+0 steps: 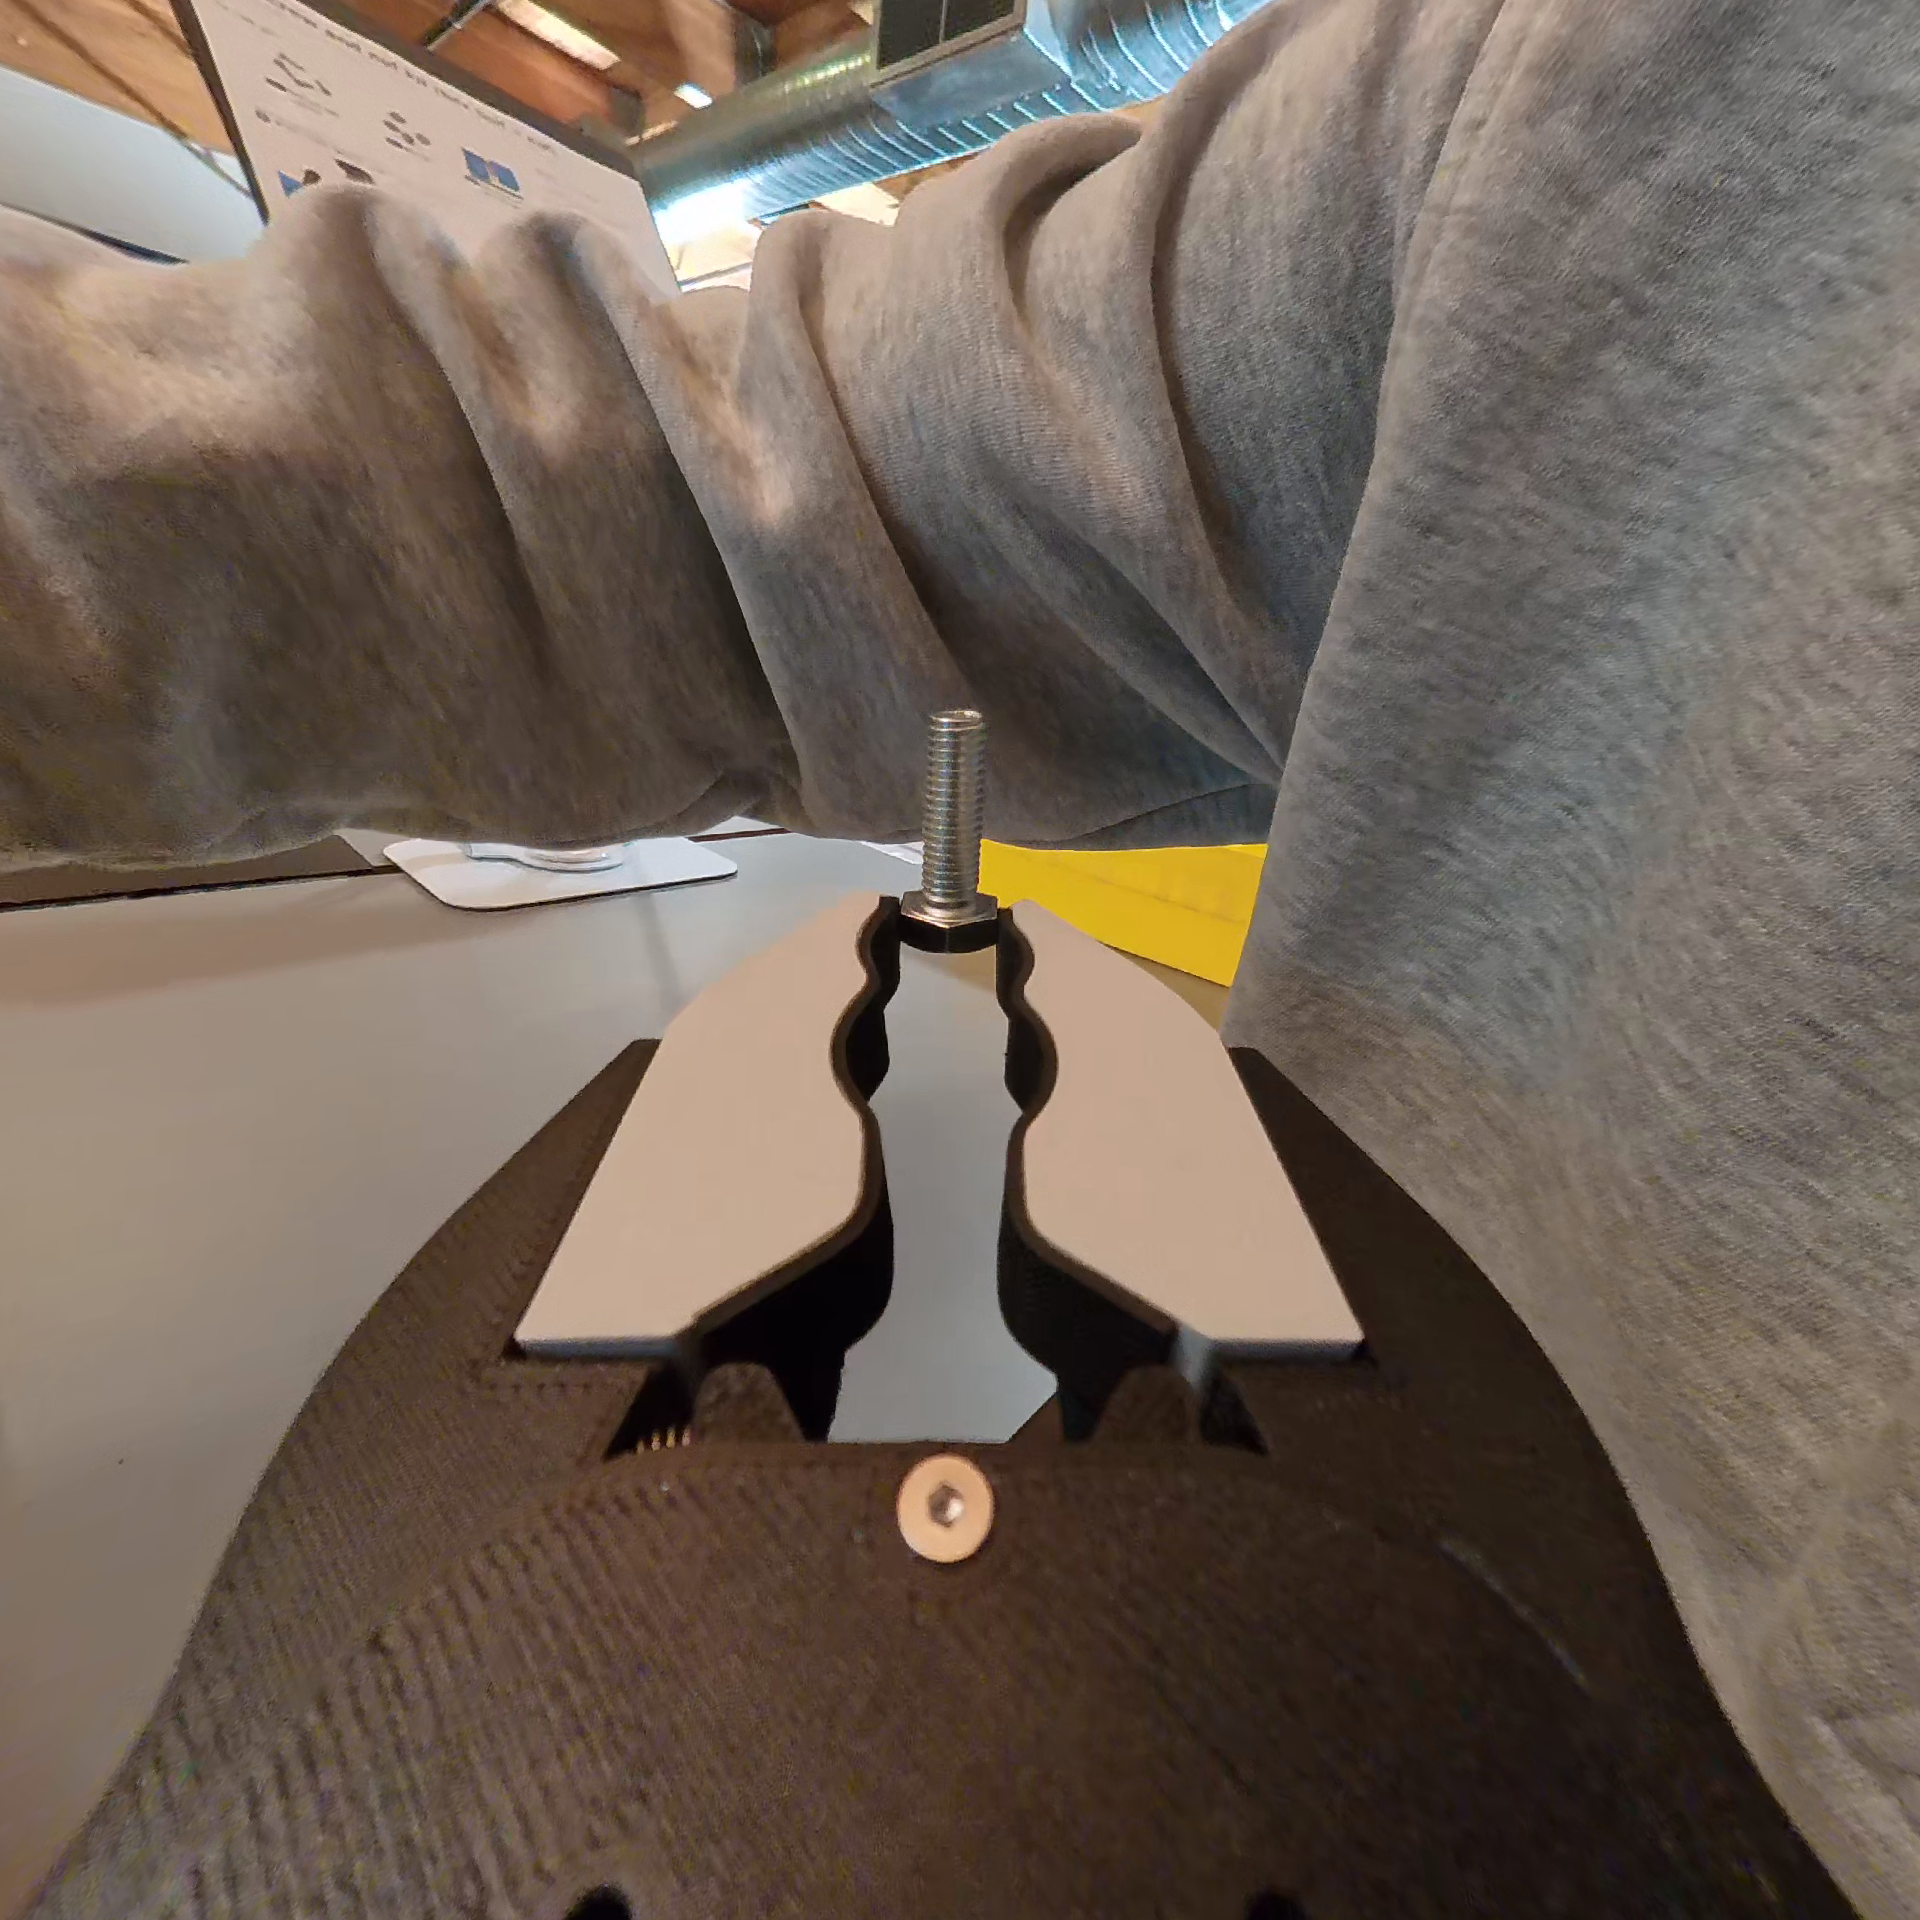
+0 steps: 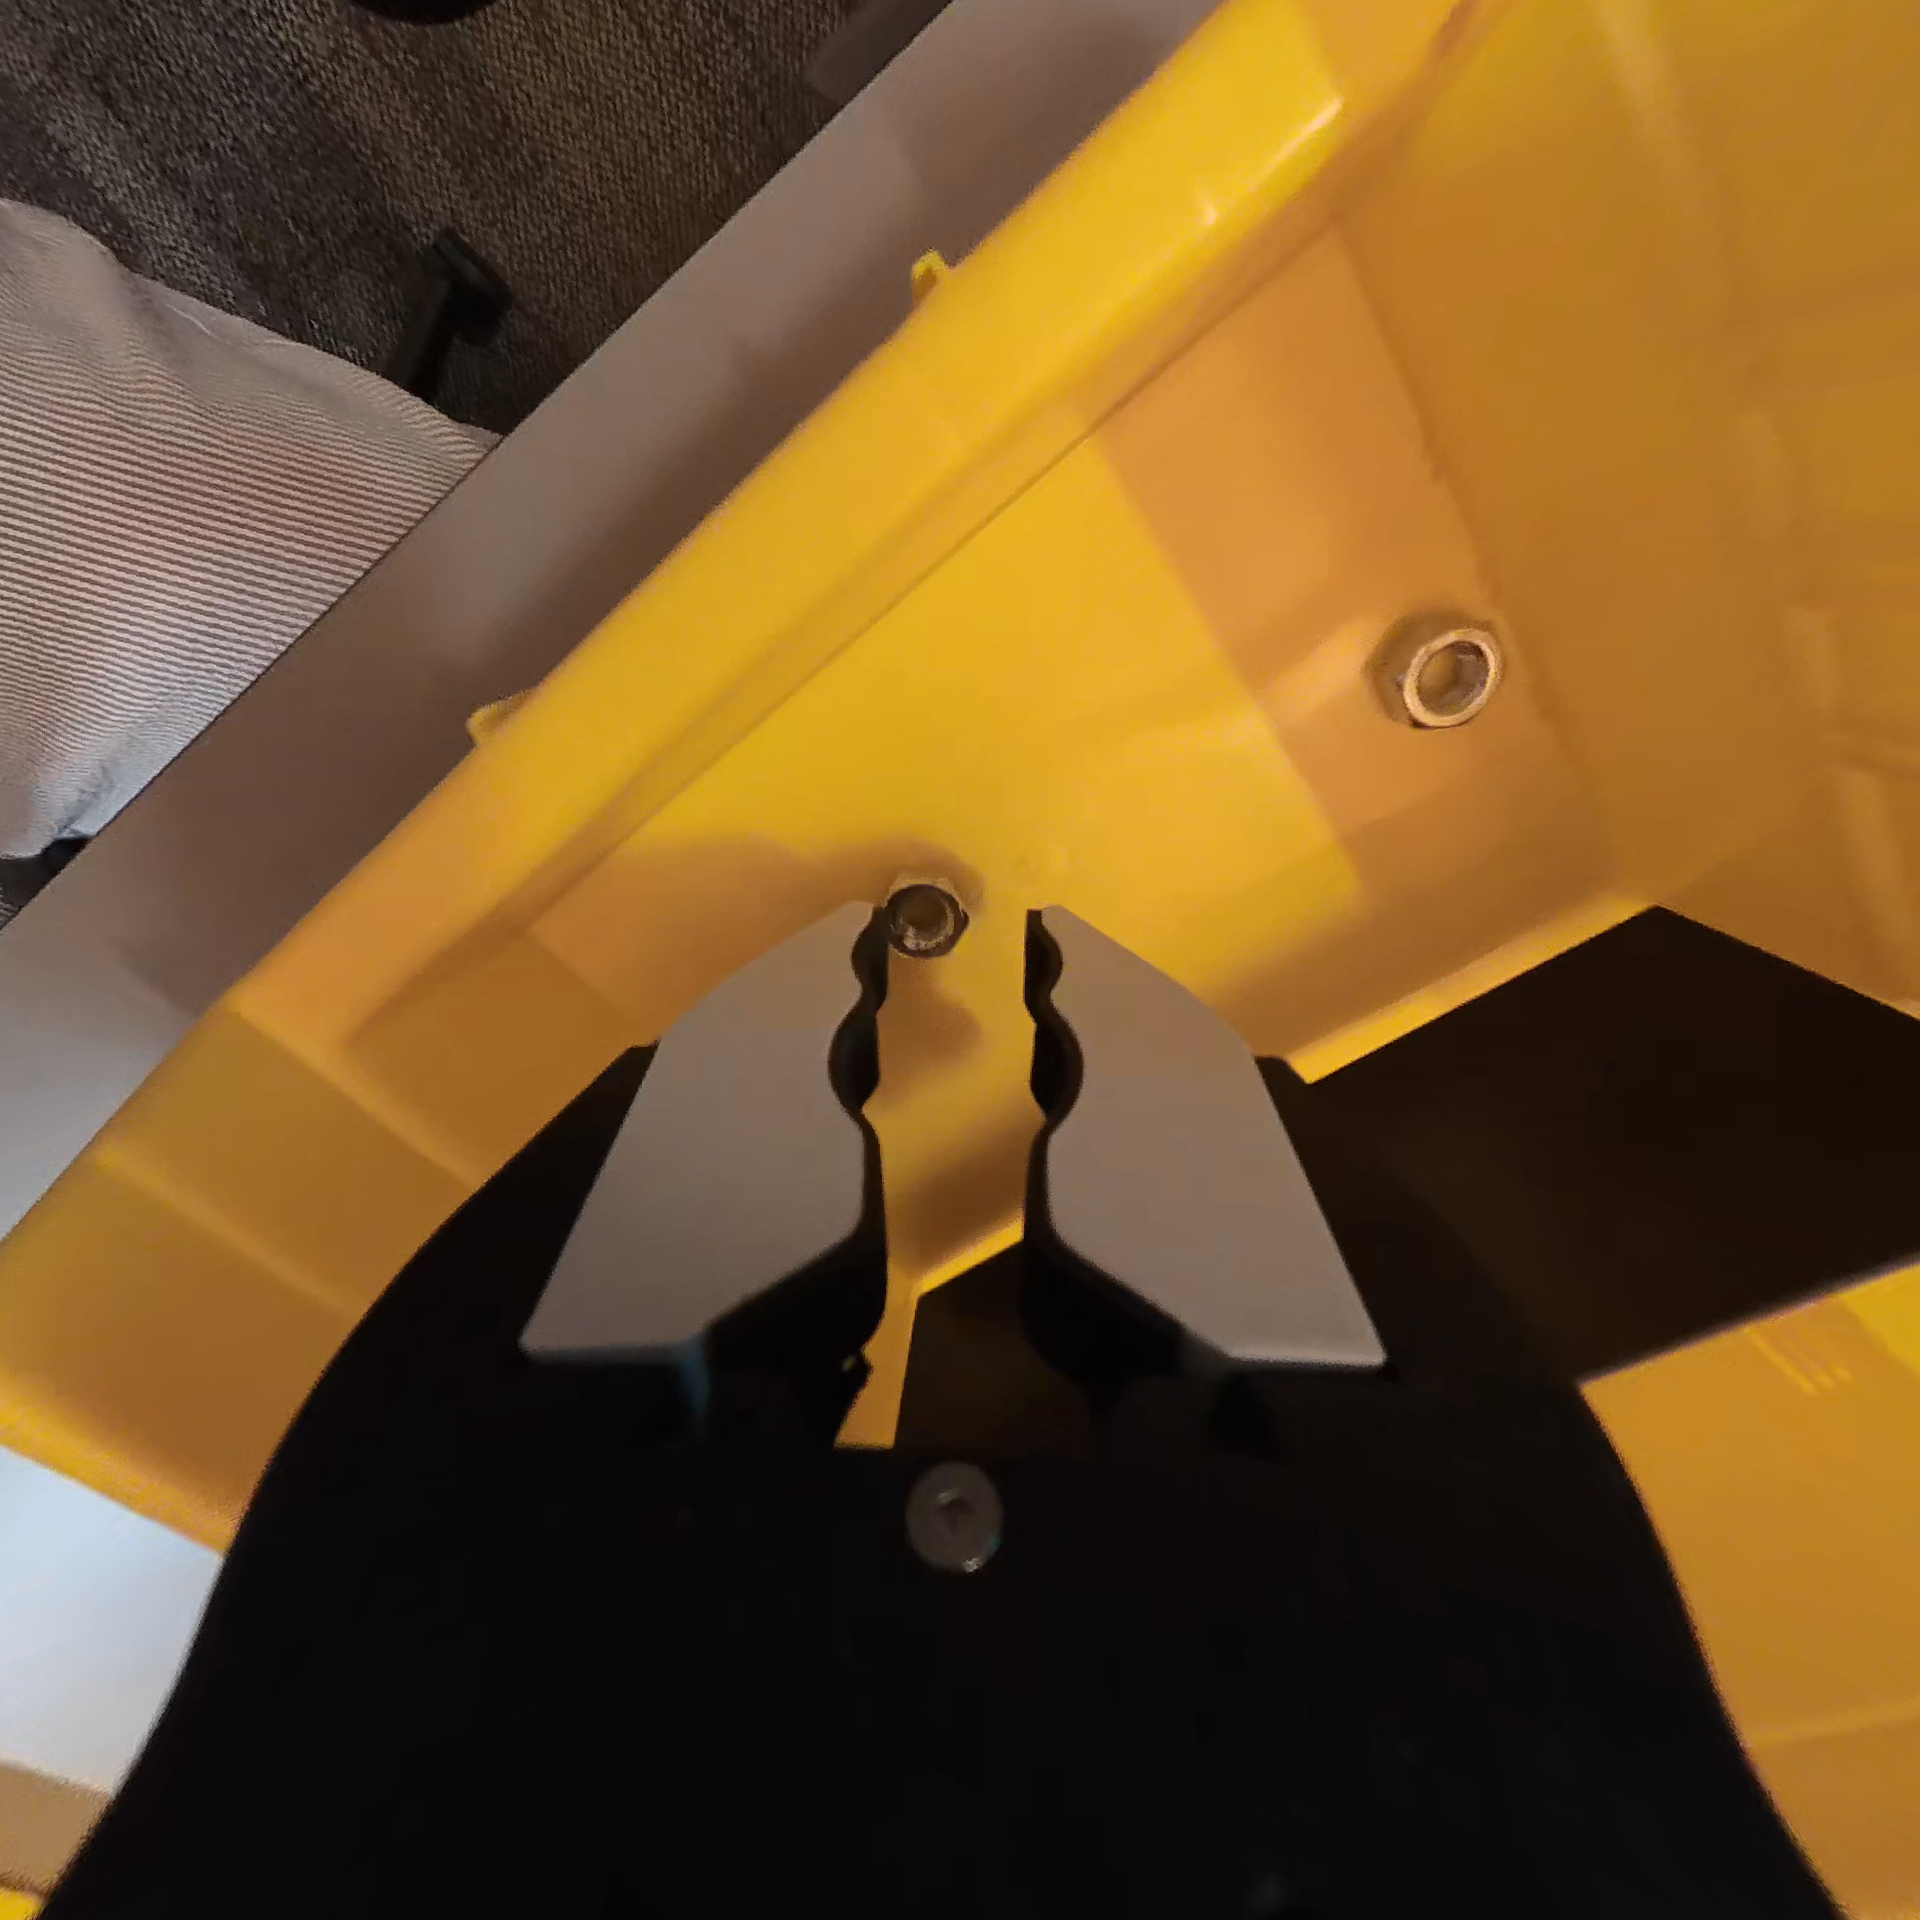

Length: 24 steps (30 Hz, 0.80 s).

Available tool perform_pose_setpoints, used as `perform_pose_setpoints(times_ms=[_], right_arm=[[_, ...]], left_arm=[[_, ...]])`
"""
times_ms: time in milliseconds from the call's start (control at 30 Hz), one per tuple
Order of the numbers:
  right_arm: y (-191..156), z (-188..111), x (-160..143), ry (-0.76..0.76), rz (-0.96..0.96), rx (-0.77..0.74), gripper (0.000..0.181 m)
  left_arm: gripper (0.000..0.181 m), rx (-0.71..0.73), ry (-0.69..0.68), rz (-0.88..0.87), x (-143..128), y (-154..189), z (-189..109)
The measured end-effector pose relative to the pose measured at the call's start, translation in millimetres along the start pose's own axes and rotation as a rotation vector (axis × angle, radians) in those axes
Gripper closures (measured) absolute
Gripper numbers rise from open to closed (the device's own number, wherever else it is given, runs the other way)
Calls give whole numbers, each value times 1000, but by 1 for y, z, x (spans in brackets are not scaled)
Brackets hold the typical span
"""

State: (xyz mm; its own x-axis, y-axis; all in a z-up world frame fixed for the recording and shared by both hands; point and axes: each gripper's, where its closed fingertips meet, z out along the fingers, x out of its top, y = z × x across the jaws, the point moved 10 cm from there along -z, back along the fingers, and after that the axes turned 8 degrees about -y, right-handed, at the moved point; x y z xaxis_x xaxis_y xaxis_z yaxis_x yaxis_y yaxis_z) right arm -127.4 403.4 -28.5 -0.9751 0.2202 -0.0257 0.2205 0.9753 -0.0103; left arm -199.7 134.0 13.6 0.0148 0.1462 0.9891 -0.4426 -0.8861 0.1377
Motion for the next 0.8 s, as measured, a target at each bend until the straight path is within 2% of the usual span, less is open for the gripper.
perform_pose_setpoints(times_ms=[267, 333, 433, 533, 633, 800], right_arm=[[-2, 15, 1, -59, 5, 31, 153], [-2, 16, 2, -39, -1, 22, 162], [-3, 11, 3, -5, -7, 23, 162], [-6, -9, -3, 67, 3, -21, 162], [-21, -41, -19, 165, 28, -57, 162], [-77, -104, -74, 315, 94, -133, 162]], left_arm=[[163, -1, 0, -1, 0, -1, 0], [163, 0, 0, 0, -1, -1, -1], [163, 18, -13, 2, -3, -3, 0], [163, 38, -26, 11, -8, -6, 1], [163, 50, -41, 18, -13, -8, 5], [163, 55, -49, 45, -22, -4, 11]])
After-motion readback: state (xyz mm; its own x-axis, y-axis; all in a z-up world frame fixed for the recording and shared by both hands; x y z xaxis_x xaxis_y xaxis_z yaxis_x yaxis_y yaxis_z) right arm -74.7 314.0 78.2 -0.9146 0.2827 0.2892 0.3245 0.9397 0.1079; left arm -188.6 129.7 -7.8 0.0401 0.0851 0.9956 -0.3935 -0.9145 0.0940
